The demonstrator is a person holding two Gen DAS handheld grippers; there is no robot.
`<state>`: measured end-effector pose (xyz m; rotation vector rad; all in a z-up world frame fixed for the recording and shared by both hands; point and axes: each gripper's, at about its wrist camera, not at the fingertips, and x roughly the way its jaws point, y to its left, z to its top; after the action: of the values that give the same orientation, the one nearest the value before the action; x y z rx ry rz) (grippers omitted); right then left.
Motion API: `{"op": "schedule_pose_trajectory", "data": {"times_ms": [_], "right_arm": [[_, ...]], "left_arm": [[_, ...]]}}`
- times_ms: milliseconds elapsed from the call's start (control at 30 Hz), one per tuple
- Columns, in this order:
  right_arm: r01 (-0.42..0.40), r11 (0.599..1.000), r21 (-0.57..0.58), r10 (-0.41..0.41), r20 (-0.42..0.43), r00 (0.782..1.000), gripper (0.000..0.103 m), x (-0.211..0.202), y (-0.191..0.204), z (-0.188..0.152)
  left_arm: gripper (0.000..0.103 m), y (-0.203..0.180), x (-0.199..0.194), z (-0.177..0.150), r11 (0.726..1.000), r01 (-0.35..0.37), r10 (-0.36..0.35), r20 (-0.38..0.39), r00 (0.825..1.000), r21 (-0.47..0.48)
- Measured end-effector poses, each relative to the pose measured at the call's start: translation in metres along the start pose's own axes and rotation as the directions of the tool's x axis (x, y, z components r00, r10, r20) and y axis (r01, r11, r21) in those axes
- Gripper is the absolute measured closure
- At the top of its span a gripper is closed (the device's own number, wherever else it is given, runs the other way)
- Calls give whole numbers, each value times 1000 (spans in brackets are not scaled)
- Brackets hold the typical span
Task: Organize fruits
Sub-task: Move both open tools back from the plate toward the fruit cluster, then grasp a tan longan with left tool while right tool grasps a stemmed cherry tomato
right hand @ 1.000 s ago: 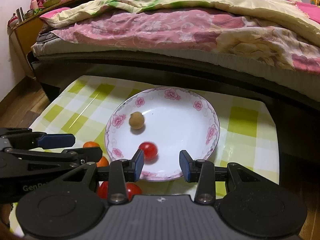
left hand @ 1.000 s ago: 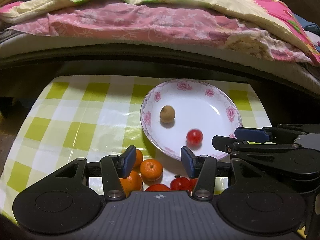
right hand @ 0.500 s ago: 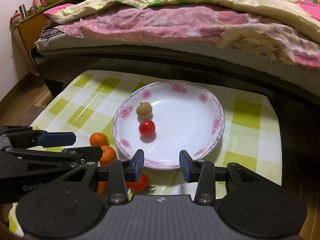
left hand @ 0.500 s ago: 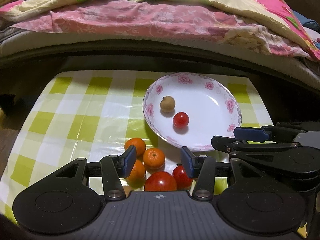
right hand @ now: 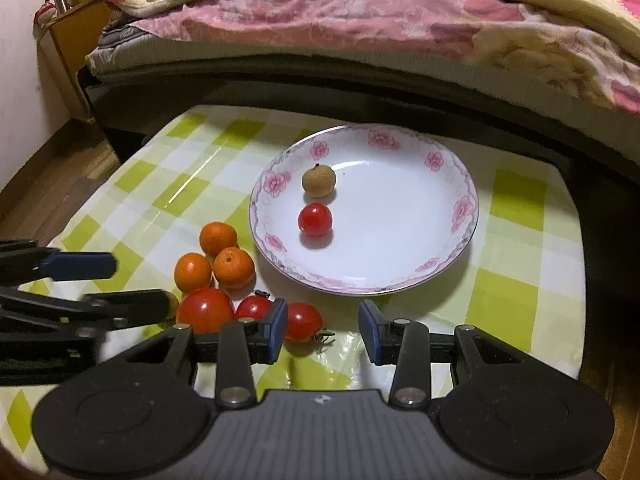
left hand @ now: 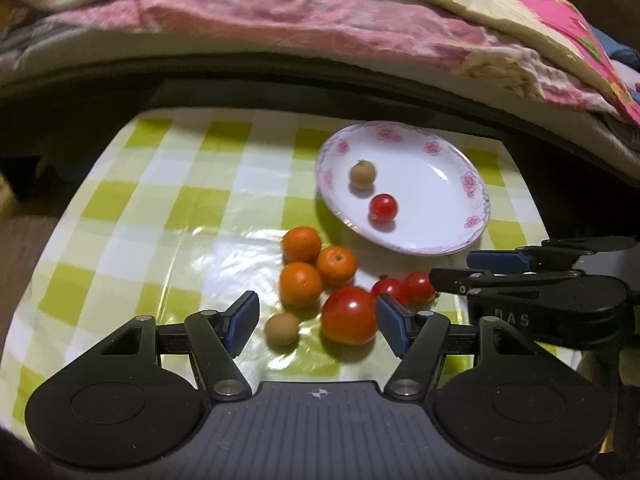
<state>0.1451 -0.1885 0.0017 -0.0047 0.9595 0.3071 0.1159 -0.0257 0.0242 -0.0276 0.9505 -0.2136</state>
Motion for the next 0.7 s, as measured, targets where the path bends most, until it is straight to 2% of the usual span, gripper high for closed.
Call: {"op": "schedule_pose_trajectory", "data": {"times_ms": [100,200,400,567,700], "right_arm": [[8,1000,-6,-8,-13,1000,58,7,1,0],[9,1000,-12,-9,-20,1000,58,13,2,0],[-9,1000,-16,8,-27,1000,58,17,2,4],[-10,1000,-18,10,-26,1000,58,14,2,4],[-22,1000,-14,22,-28,999,58,12,1,4]], "left_arm": [[32,11,2,-4,1000,-11,11,-21,1000,-23],[32,17,7,-14,999,5,-8,-72,997,-38],[34,13,5,-44,999,25,-22,-135,991,23],[48,10,9,-63,997,8,4,-168,986,75],[58,11,12,-66,994,-20,37,-155,987,106]]}}
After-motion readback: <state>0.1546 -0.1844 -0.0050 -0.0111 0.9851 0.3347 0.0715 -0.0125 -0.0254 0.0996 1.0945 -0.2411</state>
